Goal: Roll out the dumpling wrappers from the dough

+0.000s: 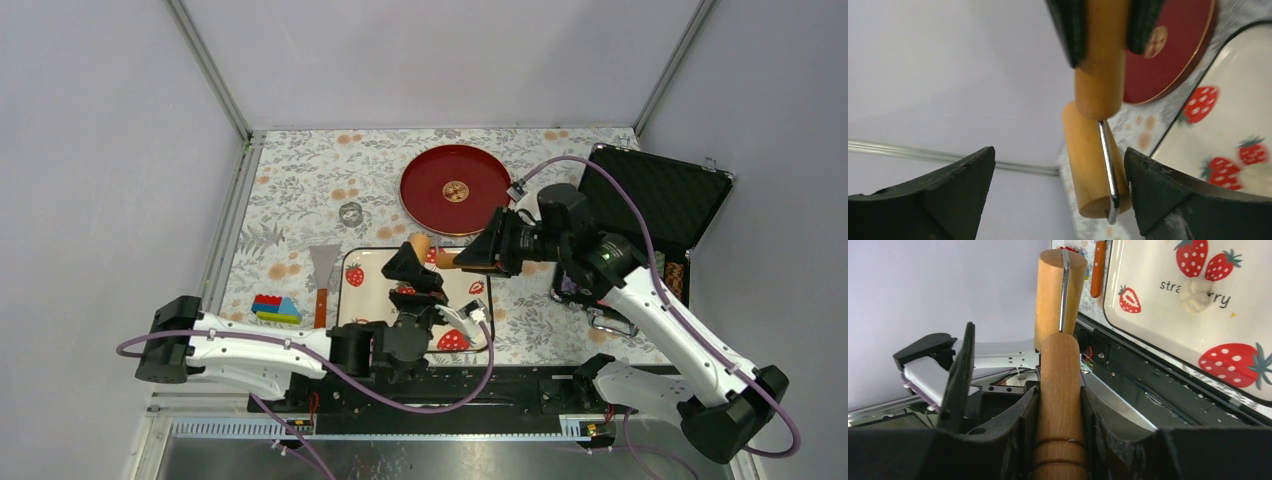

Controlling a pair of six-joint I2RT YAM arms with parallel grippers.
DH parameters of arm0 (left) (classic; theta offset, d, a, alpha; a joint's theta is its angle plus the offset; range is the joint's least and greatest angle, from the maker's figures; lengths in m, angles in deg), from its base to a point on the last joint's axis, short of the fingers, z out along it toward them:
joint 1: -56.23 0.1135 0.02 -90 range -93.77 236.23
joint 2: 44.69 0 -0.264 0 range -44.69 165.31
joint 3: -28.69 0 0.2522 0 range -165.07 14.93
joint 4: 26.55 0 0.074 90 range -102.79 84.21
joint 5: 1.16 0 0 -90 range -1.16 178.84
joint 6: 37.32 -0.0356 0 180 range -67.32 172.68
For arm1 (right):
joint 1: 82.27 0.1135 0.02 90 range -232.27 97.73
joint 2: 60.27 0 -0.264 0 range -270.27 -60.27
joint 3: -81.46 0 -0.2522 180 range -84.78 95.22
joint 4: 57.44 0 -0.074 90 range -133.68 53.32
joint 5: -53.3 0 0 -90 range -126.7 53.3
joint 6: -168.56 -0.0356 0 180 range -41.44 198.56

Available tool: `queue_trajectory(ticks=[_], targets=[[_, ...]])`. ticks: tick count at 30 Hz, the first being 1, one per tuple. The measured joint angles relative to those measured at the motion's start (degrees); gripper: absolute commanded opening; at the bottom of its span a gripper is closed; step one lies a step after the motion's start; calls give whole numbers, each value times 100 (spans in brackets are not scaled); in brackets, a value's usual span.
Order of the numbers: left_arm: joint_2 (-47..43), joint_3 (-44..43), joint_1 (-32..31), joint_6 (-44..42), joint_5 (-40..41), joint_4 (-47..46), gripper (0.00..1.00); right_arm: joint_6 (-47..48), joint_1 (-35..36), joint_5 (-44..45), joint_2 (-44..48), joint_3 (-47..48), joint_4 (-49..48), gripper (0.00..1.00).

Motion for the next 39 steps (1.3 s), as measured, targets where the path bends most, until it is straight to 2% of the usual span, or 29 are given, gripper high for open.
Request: queue_trajectory(ticks=[6,12,16,20,24,27,30,35,39], targets=[[-81,-859,-44,3010,-363,2133,99,590,11,302,457,-173,328,0],[-721,-994,-61,5639,-1628,3477,99,1154,26,627,496,-293,614,0],[-1534,-737,-63,7042,-2326,3517,99,1617,26,715,138,-275,1001,0],[-2538,48,-13,8450,-2798,3285,99,1998,26,796,-155,-240,1432,0],[-3132,861,243,9656,-3298,3064,99,2291,26,822,-234,-236,1657,0],[-3263,1305,673,10360,-3928,2986,99,2468,26,817,-293,-223,1757,0],[-3136,1436,1392,10802,-4804,2922,99,2590,26,820,-350,-223,1845,0],[-2201,1178,2994,11114,-6428,2885,99,2726,26,831,-361,-223,1956,0],[-1397,1010,4039,11208,-7746,2680,99,2769,20,837,-356,-223,2039,0]])
